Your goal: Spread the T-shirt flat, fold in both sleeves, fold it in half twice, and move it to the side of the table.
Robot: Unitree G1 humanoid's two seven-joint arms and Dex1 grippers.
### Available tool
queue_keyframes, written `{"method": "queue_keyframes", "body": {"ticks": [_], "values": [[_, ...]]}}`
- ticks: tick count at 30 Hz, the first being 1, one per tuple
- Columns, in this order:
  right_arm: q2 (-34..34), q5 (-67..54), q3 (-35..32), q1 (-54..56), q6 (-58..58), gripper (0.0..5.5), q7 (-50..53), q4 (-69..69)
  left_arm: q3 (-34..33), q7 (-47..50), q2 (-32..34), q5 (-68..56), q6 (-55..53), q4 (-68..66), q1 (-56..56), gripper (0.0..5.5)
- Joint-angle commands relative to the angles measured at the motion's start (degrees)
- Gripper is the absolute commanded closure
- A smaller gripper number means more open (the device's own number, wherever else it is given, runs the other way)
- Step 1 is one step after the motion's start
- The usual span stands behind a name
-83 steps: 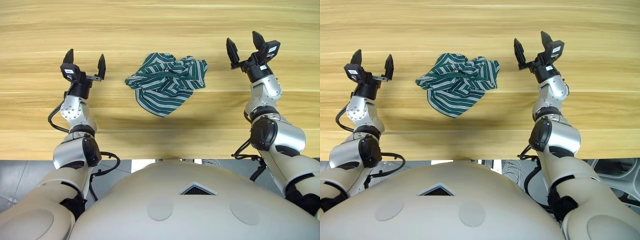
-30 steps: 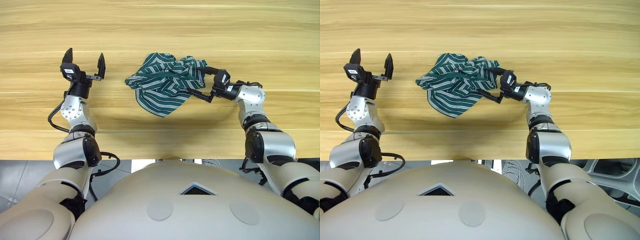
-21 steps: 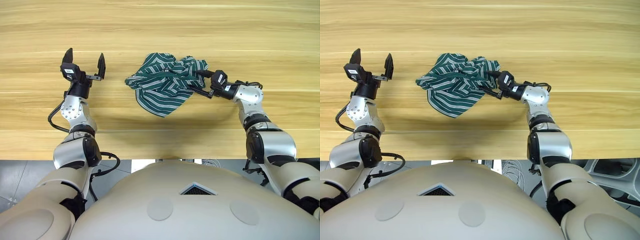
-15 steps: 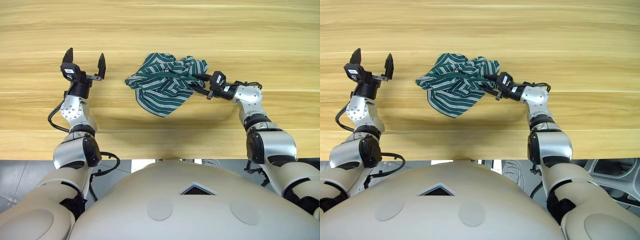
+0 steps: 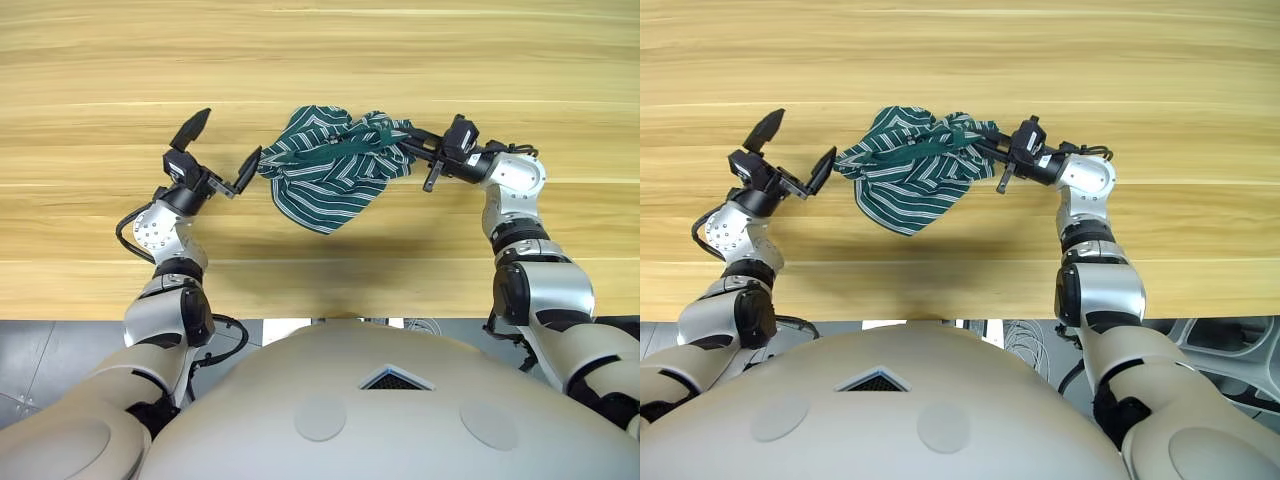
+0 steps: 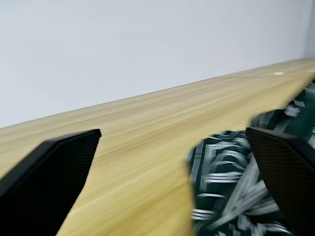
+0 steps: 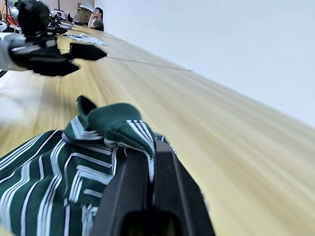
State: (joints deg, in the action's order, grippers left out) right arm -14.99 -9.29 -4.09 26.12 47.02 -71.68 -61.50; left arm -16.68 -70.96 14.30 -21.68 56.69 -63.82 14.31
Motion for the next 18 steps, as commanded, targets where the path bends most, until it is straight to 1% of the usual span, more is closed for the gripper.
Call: {"method": "queue_keyframes", "body": {"ticks": [1, 4, 6, 8, 9, 11, 18], "values": [[-0.6, 0.6, 0.8, 1.0, 1.0, 5.45, 2.5, 2.4, 0.8, -7.7, -0.7, -2.9, -0.9, 2.3, -1.8, 0.1], [-0.8, 1.6, 1.8, 0.7, 1.2, 5.45, 3.8, 2.6, 0.1, -12.5, 0.6, -5.3, -3.0, 3.3, -2.1, 0.1], [-1.0, 1.8, 2.3, 0.6, 1.2, 5.45, 4.4, 2.5, 1.6, -11.3, 2.6, -2.1, -1.8, 2.0, -1.5, 0.1], [-1.0, 1.9, 2.8, 0.6, 1.2, 5.45, 4.7, 2.4, 3.9, -6.3, 5.0, 3.8, 0.1, 0.4, -0.3, 0.1], [-0.9, 2.1, 3.3, 0.6, 1.3, 5.5, 4.9, 2.6, 6.9, -0.8, 6.8, 10.0, 0.0, -0.7, 1.8, 0.35], [-0.7, 2.3, 3.9, 0.4, 1.5, 5.5, 5.0, 2.9, 10.7, 6.3, 8.6, 17.6, -0.5, -1.9, 4.2, 0.78], [-0.8, 2.2, 4.9, -0.4, 1.9, 5.5, 5.7, 4.2, 18.6, 24.0, 11.2, 31.5, -0.7, -3.6, 6.2, 2.08]]}}
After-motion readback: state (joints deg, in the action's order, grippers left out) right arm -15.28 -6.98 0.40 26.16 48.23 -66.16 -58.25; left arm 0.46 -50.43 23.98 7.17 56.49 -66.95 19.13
